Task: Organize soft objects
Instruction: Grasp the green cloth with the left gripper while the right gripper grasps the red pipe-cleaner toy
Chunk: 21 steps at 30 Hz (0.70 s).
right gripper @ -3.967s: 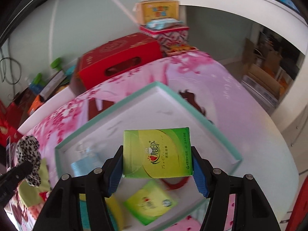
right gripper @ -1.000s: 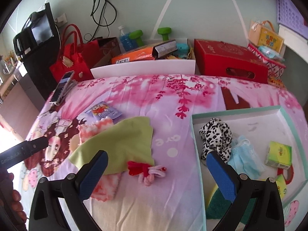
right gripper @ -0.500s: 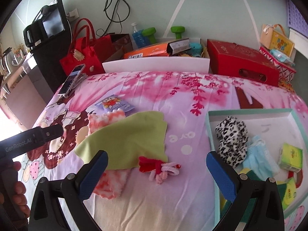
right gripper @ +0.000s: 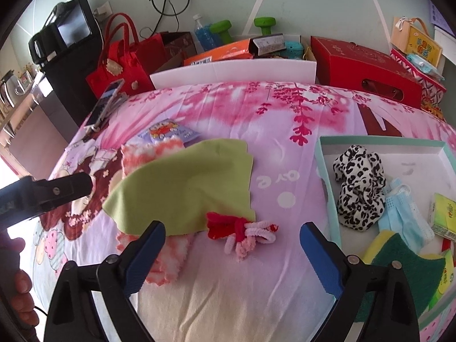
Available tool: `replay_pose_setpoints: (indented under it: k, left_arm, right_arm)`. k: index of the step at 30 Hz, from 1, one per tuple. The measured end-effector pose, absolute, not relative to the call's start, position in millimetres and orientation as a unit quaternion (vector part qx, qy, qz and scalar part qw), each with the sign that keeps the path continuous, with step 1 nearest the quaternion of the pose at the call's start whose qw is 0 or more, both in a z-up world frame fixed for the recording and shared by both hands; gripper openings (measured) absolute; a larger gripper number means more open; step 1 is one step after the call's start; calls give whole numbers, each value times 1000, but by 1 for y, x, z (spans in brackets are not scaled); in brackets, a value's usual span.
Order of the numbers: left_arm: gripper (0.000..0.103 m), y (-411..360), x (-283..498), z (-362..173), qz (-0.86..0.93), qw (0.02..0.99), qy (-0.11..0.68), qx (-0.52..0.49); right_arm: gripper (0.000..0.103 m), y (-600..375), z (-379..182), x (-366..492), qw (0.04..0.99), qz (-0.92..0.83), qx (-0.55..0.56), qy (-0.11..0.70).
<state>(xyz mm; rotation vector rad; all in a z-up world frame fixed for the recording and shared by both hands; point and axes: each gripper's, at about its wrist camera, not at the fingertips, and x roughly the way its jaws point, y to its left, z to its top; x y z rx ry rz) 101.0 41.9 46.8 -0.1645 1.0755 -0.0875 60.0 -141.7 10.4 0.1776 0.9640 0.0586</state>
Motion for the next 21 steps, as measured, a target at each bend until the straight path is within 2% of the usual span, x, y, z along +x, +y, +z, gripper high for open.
replay_pose_setpoints:
  k: [3, 10, 12, 14, 18, 20, 21]
  left_arm:
    - [103, 35, 101, 46, -59, 852, 514, -75]
    - [101, 19, 104, 37, -82, 843, 528, -61]
    - [94, 14, 105, 35, -89, 842, 529, -57]
    - [77, 11, 106, 33, -98, 838, 533, -57]
    - [60, 4, 105, 32, -112, 834, 538, -53]
    - [47, 3, 104, 34, -117, 835, 535, -51]
    - [45, 2, 103, 36, -120, 836, 533, -50]
  right_arm:
    - [91, -141, 4, 62, 877, 25, 82, 473]
    - [88, -147, -7, 65, 867, 13, 89, 490]
    - [87, -149, -9, 65, 865, 10, 92, 493]
    - [85, -150, -11, 66, 863, 7, 93, 496]
    - [81, -151, -13, 67, 863, 4, 92, 497]
    - [79, -151, -13, 67, 863, 5, 93, 497]
    - [75, -151, -13, 67, 863, 5, 92, 497]
